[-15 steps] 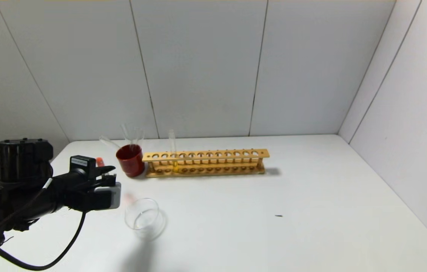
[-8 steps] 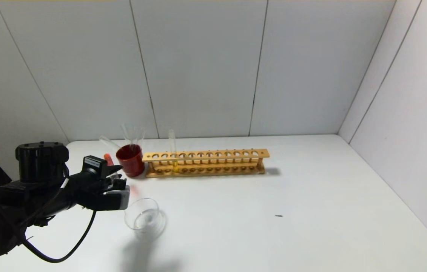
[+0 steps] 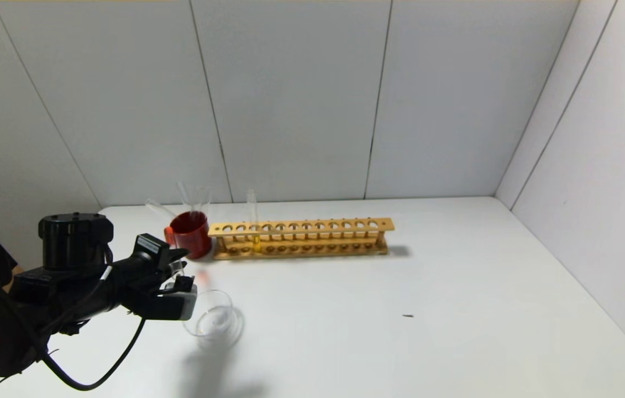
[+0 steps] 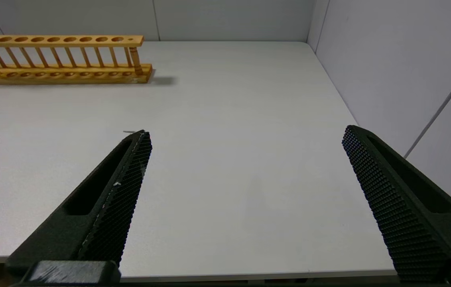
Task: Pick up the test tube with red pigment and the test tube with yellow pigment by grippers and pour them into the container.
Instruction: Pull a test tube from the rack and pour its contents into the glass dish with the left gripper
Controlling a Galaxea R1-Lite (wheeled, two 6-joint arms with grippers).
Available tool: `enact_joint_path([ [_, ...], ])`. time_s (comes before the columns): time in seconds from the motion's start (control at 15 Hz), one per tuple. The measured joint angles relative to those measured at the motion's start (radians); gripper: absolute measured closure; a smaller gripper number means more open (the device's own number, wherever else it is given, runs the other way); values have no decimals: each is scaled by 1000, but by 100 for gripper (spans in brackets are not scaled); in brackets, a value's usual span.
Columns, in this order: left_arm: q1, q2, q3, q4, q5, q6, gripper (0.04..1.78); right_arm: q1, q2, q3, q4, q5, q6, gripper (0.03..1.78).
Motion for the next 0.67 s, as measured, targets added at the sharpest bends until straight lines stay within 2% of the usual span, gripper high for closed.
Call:
enact_joint_path([
  [0.67, 0, 22, 0, -20, 9, 94, 149, 0, 0, 0, 0, 0, 0, 6],
])
